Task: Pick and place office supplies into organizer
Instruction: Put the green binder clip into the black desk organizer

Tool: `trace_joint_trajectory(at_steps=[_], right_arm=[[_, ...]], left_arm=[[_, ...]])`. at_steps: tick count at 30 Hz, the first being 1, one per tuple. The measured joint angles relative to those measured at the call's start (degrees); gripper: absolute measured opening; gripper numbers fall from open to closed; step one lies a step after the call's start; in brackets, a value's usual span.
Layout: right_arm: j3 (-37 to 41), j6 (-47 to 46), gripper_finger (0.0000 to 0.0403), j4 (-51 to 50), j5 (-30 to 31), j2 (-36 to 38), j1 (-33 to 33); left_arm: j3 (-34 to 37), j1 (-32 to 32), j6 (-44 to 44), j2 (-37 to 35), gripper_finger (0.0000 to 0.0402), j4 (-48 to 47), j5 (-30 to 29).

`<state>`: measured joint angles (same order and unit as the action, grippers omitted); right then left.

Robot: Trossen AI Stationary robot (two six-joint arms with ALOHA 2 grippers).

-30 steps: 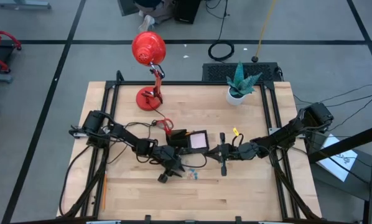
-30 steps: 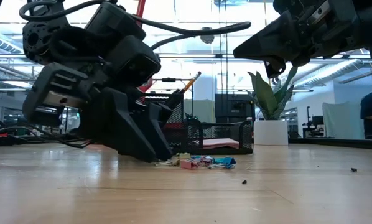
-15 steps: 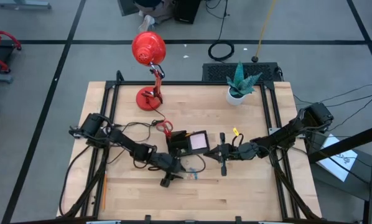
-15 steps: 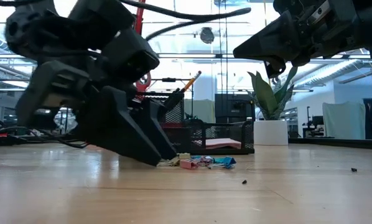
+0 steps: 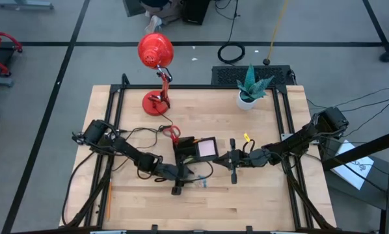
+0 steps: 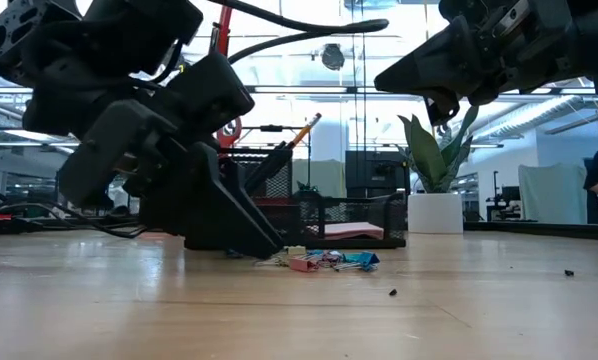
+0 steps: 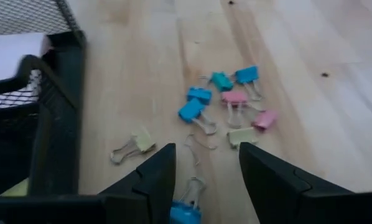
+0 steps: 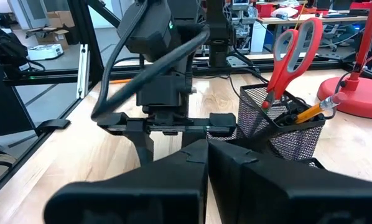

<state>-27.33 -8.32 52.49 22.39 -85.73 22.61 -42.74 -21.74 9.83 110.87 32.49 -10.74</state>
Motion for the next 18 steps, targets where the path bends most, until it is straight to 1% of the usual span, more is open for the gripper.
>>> trace_joint_trajectory(at_steps=[3, 6, 10, 13, 18], right_arm=[[0.0, 0.0, 0.0004, 0.0, 0.0, 0.0, 0.0], [0.0, 0.0, 0.0004, 0.0, 0.0, 0.0, 0.0], [0.0, 0.0, 0.0004, 0.0, 0.0, 0.0, 0.0], [0.0, 0.0, 0.0004, 0.0, 0.0, 0.0, 0.0], [0.0, 0.0, 0.0004, 0.0, 0.0, 0.0, 0.0]], left_arm=[[-0.1, 0.0, 0.0, -0.2, 0.0184, -1.7, -2.8], [-0.1, 0.1, -1.7, -0.2, 0.0184, -1.4, -3.2], [0.0, -0.1, -2.4, 0.0, 0.0184, 1.0, 0.7], [-1.4, -0.4, -2.4, 0.0, 0.0184, -0.2, 4.0], [-5.9, -1.1, -3.7, 0.0, 0.0184, -7.2, 3.3]])
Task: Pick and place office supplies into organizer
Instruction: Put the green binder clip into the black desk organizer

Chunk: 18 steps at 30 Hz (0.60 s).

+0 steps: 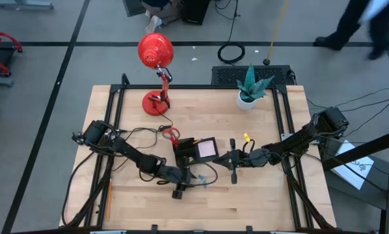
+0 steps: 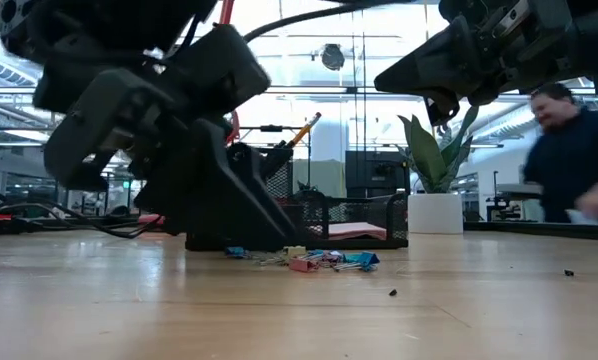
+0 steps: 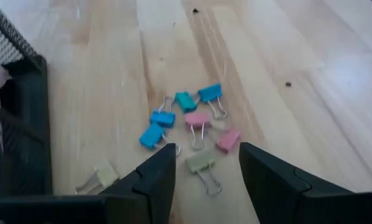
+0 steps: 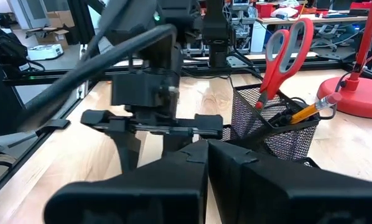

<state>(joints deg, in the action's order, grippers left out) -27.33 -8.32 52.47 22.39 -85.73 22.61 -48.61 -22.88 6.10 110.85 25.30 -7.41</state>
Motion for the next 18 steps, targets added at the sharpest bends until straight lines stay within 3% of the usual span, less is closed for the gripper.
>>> trace_joint_trajectory(at_steps=[4, 9, 18], right_arm=[[0.0, 0.0, 0.0004, 0.0, 0.0, 0.0, 0.0], [0.0, 0.0, 0.0004, 0.0, 0.0, 0.0, 0.0], [0.0, 0.0, 0.0004, 0.0, 0.0, 0.0, 0.0]], left_arm=[[-4.3, -0.6, 0.3, 0.0, 0.0184, -7.0, -0.8], [-5.4, -1.7, 1.7, 0.0, 0.0184, -13.0, -6.8], [-5.4, -1.7, 6.5, 0.2, 0.0184, -13.5, -6.8]])
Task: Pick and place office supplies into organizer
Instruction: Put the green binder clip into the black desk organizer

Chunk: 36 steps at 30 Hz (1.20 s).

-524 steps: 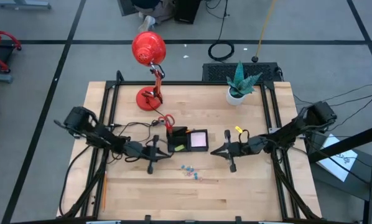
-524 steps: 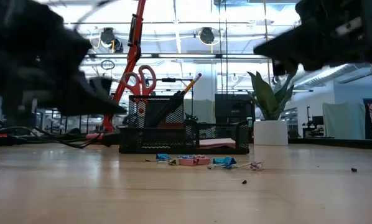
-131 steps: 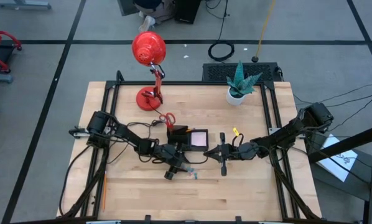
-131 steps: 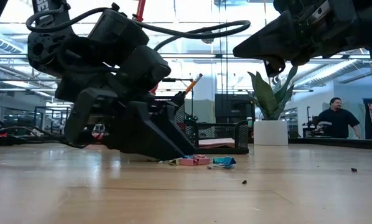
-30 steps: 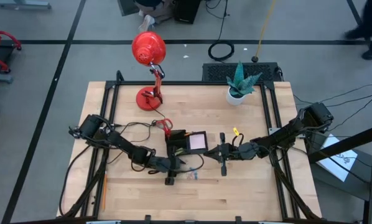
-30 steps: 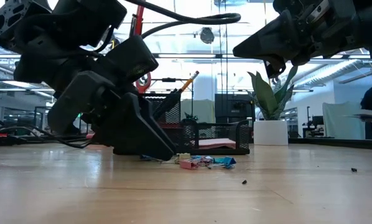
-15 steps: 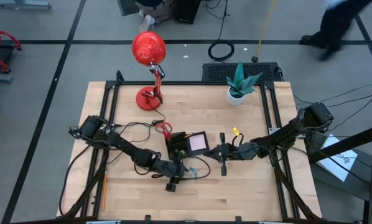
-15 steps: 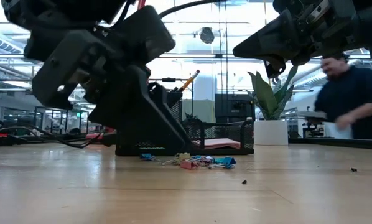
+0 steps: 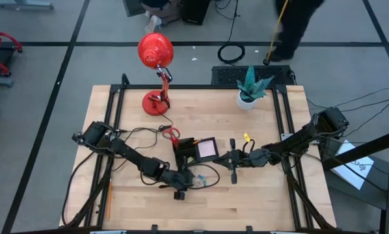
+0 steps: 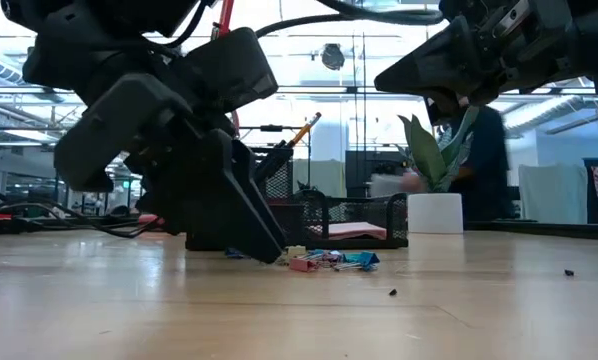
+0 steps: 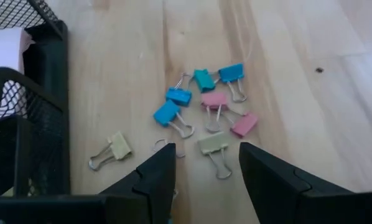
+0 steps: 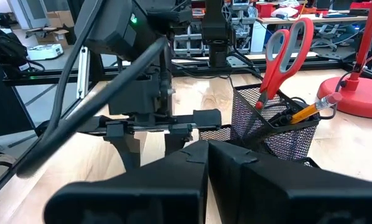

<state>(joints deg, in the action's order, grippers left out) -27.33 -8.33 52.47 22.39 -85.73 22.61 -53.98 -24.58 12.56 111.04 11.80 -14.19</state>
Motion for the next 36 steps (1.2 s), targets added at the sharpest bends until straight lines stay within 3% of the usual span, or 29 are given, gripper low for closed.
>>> trace_joint_trajectory(at_steps=[27, 30, 36], right_arm=[[0.0, -0.2, 0.0004, 0.0, 0.0, 0.0, 0.0], [0.0, -0.2, 0.0004, 0.0, 0.0, 0.0, 0.0], [0.0, -0.2, 0.0004, 0.0, 0.0, 0.0, 0.0]], left_arm=[[-0.2, 0.3, 0.2, 2.8, 0.0183, 1.5, 0.6], [-0.2, 0.3, 0.2, 2.8, 0.0166, 0.9, 0.9], [-0.1, 0.2, -1.0, 2.8, 0.0086, 1.2, 2.1]])
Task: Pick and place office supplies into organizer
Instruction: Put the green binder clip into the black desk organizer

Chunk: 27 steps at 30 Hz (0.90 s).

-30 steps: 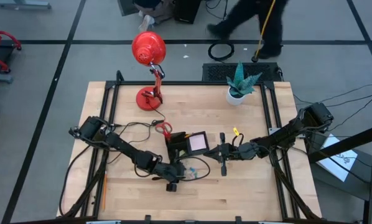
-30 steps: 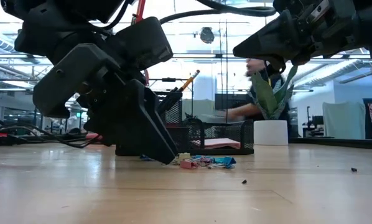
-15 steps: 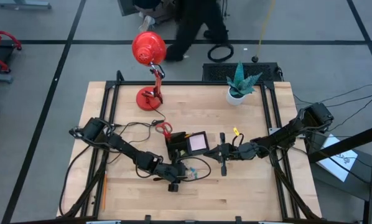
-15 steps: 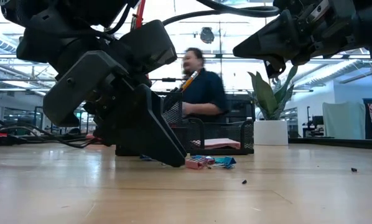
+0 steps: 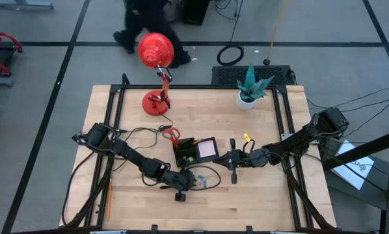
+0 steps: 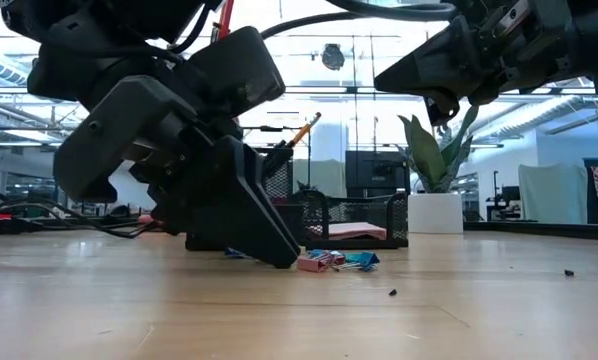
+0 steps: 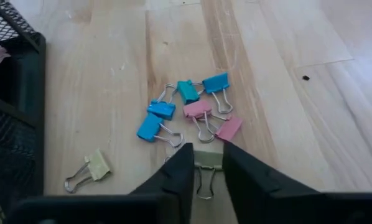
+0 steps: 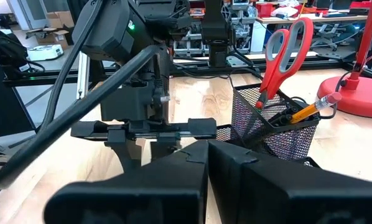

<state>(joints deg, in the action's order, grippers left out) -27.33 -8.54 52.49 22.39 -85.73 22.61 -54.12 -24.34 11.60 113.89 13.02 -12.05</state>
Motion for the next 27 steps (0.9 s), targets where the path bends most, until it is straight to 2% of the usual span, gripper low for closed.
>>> trace_joint_trajectory(at_steps=[5, 12, 17, 27], right_arm=[[0.0, 0.0, 0.0004, 0.0, 0.0, 0.0, 0.0], [0.0, 0.0, 0.0004, 0.0, 0.0, 0.0, 0.0], [0.0, 0.0, 0.0004, 0.0, 0.0, 0.0, 0.0], [0.0, -0.2, 0.0004, -0.1, 0.0, 0.0, 0.0]], left_arm=[[0.1, -0.1, -1.8, 0.0, 0.0044, 1.5, -0.1], [0.2, 0.0, -3.8, -0.6, 0.006, 1.7, -0.2], [0.5, -0.2, -6.3, -4.4, 0.0056, -1.3, -0.7], [0.3, -2.4, -9.1, -19.8, 0.0054, -14.9, -14.7]])
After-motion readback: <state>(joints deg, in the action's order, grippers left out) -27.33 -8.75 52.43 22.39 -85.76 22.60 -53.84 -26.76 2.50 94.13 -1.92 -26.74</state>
